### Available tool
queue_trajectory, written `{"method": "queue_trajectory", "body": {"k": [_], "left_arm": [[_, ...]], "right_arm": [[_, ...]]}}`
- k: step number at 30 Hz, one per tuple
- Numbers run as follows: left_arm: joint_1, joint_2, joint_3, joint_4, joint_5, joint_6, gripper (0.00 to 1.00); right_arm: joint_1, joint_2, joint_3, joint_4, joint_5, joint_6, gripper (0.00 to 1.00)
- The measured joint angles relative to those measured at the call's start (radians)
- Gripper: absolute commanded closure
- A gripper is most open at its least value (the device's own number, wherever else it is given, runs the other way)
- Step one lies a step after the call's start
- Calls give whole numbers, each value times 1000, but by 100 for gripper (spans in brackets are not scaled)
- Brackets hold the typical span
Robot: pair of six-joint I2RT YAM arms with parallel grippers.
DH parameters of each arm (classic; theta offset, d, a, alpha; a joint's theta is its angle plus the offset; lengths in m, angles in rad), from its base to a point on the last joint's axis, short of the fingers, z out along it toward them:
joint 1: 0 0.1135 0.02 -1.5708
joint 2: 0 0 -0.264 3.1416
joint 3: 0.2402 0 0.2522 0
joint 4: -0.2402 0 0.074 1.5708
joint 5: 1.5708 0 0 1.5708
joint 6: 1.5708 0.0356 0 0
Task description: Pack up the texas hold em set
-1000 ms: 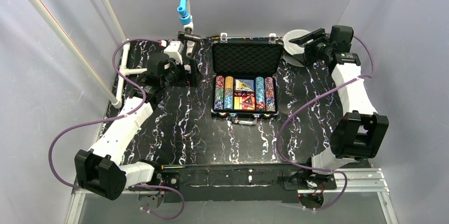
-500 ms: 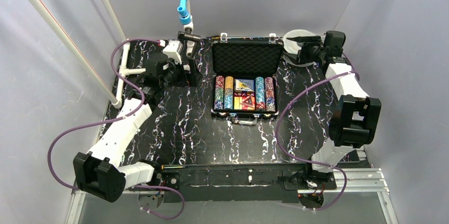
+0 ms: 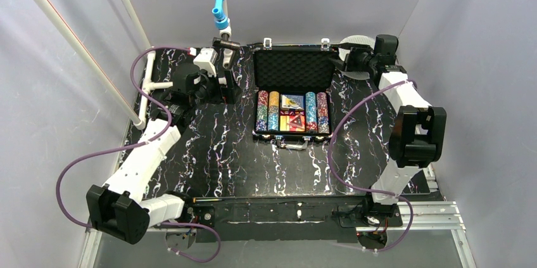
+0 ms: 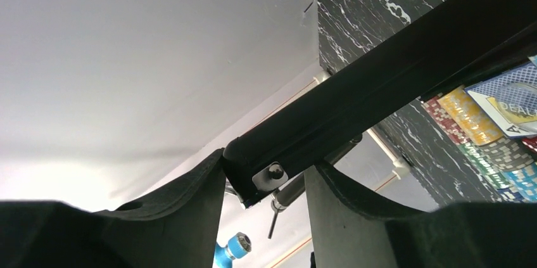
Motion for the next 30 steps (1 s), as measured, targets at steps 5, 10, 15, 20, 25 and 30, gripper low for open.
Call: {"method": "queue_trajectory", "body": {"k": [5,10,15,20,25,30], "left_arm": [[0,-13,-2,0,-8,0,2],[0,-13,-2,0,-10,0,2],[0,-13,-2,0,-11,0,2],[0,-13,-2,0,-15,1,2],[0,-13,-2,0,-18,1,2],[0,-14,-2,0,-18,1,2]], "right_arm": [[11,12,0,40,3,44,55],[14,-7,-34,78,15,43,62],[14,-85,-131,120,16,20,73],[13,-152,-214,153,11,-21,81],[11,-233,-305,172,-5,-95,88],[10,-362,-470,230,-16,-185,96]]}}
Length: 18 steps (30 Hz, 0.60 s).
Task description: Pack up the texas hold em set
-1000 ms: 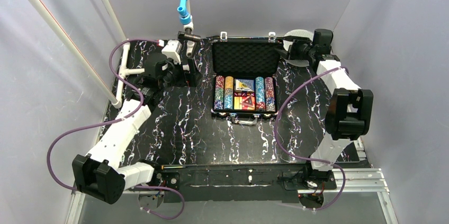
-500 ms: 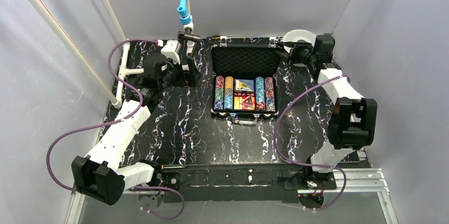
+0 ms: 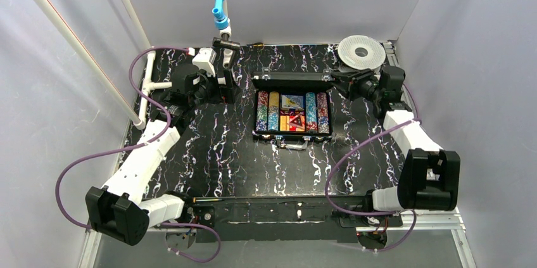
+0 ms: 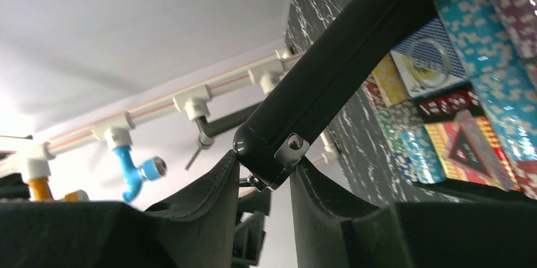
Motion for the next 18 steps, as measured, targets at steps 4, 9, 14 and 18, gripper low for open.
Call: {"method": "queue_trajectory", "body": {"k": [4,9,14,18], "left_arm": [[0,0,0,0,0,0,2],[0,0,-4,0,0,-1,2],[0,0,-7,0,0,-1,2],[0,0,-7,0,0,-1,2]], "right_arm": [[-5,-74,-104,43,-20,-74,98],[-8,-146,-184,39,-32,-184,98],[-11,-193,-221,-12,-44,-293,98],[-21,-235,-294,-19,-74,-343,98]]}}
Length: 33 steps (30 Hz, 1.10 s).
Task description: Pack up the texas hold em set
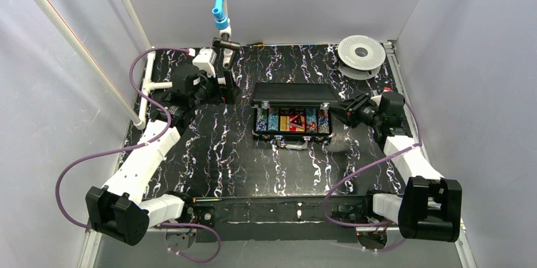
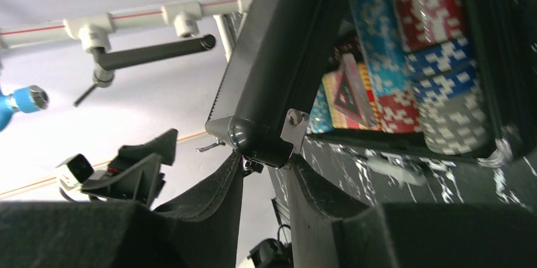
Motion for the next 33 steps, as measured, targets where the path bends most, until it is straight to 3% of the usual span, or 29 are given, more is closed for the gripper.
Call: {"method": "queue_trajectory", "body": {"k": [12,17,21,28,33], "left_arm": [[0,0,0,0,0,0,2],[0,0,0,0,0,0,2],[0,0,0,0,0,0,2],[0,32,0,0,40,-8,2],[-10,87,3,-2,90,-13,3]], "right_arm": [[0,23,-203,-14,27,-47,98],[0,28,-201,-36,64,-76,72],[1,-43,-172,-217,165,-185,57],[27,-166,-5,-507,350,-459,40],[72,-124,69,-602,341,-575,39]]}}
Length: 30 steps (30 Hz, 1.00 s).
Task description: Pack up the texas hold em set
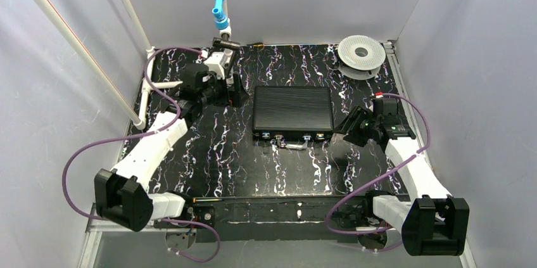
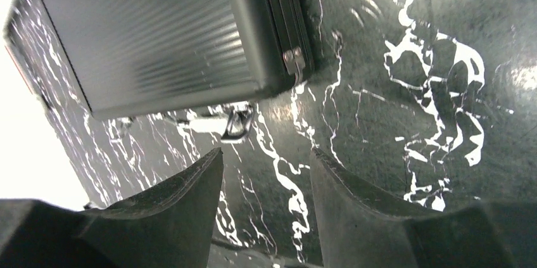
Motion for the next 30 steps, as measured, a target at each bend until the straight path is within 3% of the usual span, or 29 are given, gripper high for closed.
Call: {"method": "queue_trajectory", "body": {"k": [5,10,14,22,25,30], "left_arm": [[-72,130,55,-23,79,1,7],[-147,311,105,-30,179,-18,10],[-194,400,108,-43,213,-35,11],[-218,481,145,-31,243,-64,12],[-219,492,151,-20,237,-72,25],[-225,495,152,-30,185,-79,47]], "right_arm": [[3,-11,0,-48,-56,-65,44],[7,-2,1,-47,-145,-105,67],[23,55,1,-39,-212,-119,79],[63,150,1,5,-291,-120,86],[63,165,2,27,-306,-111,99],[63,197,19,55,-308,-85,99]]}}
